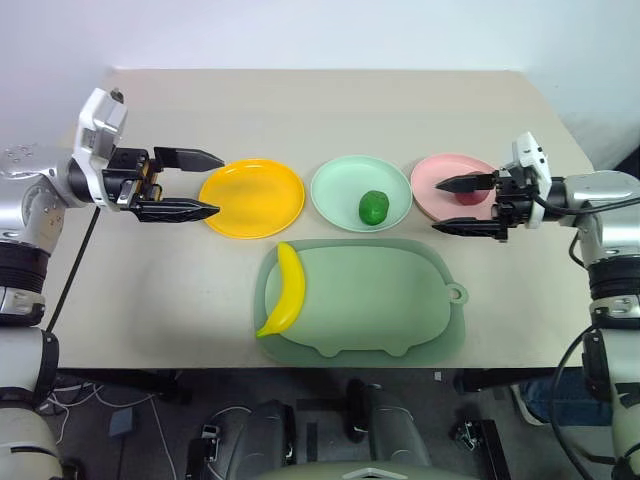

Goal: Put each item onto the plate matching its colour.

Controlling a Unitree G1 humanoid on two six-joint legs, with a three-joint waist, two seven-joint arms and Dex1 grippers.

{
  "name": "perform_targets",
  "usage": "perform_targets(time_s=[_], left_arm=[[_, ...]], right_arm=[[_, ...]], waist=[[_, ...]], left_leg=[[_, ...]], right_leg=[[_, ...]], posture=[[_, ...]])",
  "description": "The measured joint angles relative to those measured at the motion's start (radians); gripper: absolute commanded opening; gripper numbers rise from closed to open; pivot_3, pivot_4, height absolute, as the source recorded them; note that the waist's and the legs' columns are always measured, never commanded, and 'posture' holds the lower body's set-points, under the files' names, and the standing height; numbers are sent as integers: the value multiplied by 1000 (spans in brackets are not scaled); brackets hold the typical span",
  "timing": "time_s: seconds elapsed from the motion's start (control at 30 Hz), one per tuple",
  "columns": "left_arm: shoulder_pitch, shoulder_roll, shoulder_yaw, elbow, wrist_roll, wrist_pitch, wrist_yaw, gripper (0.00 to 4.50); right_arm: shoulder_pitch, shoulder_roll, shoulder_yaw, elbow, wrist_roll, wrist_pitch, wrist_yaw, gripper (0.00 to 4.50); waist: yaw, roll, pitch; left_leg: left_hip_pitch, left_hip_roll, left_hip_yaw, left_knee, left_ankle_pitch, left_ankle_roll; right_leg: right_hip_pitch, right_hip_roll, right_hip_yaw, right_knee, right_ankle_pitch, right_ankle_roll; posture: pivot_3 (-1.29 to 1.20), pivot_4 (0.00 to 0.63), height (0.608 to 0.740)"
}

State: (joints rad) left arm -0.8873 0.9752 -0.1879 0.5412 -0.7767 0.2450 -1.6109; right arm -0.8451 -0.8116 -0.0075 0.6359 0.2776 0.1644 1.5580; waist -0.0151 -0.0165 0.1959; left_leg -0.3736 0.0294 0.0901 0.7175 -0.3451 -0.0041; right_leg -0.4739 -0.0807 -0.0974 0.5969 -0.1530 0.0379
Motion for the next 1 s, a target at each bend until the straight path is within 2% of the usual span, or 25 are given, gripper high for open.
perform_targets(time_s=[0.23,0.4,0.5,0.63,0.83,1.0], left_arm=[[72,-16,16,-143,64,260,78,4500],[150,-19,32,-327,79,405,158,4500],[228,-27,50,-452,132,349,200,4500],[260,-70,105,-516,158,283,256,4500],[315,-128,138,-541,248,198,383,4500],[320,-156,143,-532,244,219,388,4500]], right_arm=[[5,3,10,0,-1,7,1,4470],[14,24,11,-4,1,26,-21,4470],[13,34,12,-4,1,34,-24,4470],[6,49,12,-2,1,42,-29,4470],[-8,56,12,-1,0,56,-40,4470],[-8,56,12,-1,0,56,-43,4470]], waist=[[4,0,0],[4,0,0],[4,0,0],[4,0,0],[5,0,0],[5,0,0]], left_leg=[[0,0,0,0,0,0],[0,0,-1,0,0,0],[0,0,-1,0,0,0],[0,0,-1,1,0,-1],[0,0,-1,0,0,-1],[0,0,-1,1,0,-1]], right_leg=[[0,0,0,0,0,0],[0,0,0,0,0,0],[0,0,0,0,0,0],[0,0,0,0,0,0],[1,0,0,0,0,0],[1,0,0,0,0,0]], posture=[[0,150,740],[0,150,740],[0,150,740],[0,150,740],[0,150,740],[0,150,740]])
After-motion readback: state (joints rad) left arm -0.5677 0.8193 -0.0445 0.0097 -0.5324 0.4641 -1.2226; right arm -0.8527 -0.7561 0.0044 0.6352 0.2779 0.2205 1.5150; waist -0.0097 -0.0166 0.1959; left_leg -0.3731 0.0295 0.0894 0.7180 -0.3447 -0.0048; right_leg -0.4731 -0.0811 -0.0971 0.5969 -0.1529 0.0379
